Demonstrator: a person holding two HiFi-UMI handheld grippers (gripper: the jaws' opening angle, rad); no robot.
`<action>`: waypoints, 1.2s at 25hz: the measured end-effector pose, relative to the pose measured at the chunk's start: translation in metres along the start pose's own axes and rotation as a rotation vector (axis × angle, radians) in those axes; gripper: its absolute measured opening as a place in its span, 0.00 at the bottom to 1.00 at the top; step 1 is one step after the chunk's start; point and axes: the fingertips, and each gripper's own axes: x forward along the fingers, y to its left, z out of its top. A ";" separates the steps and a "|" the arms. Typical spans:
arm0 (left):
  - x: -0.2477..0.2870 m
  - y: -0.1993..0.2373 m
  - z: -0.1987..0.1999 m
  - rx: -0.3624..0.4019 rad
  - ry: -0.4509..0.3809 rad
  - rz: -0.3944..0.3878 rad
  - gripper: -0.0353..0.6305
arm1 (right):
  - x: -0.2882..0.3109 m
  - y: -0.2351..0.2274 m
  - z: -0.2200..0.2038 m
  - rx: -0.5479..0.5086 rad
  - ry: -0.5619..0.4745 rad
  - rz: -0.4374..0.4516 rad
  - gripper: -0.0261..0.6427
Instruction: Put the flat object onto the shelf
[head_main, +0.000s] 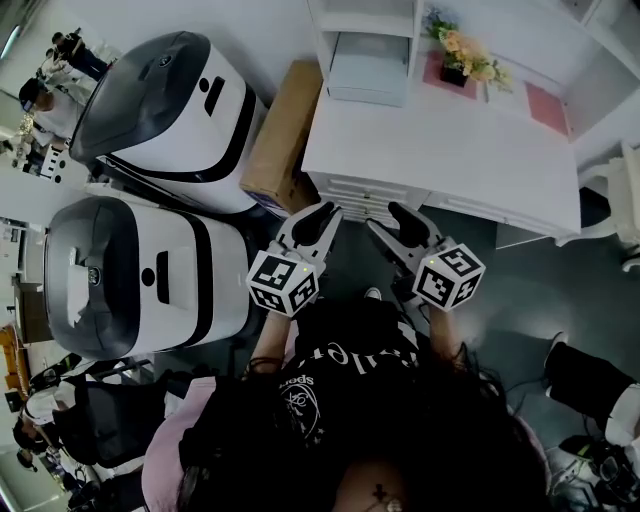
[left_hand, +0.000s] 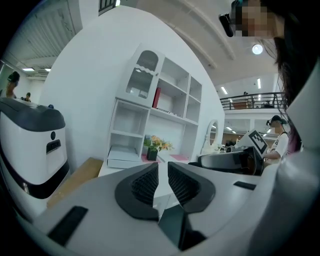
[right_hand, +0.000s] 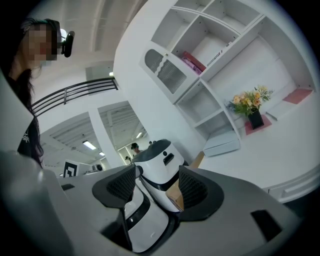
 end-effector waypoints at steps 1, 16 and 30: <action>-0.004 -0.001 0.001 0.003 0.001 -0.004 0.16 | 0.000 0.003 -0.002 0.001 -0.003 -0.003 0.48; -0.117 -0.021 -0.025 0.037 0.026 -0.138 0.16 | -0.013 0.097 -0.074 -0.005 -0.035 -0.146 0.20; -0.224 -0.028 -0.058 0.048 0.045 -0.189 0.16 | -0.018 0.188 -0.147 -0.043 -0.030 -0.199 0.15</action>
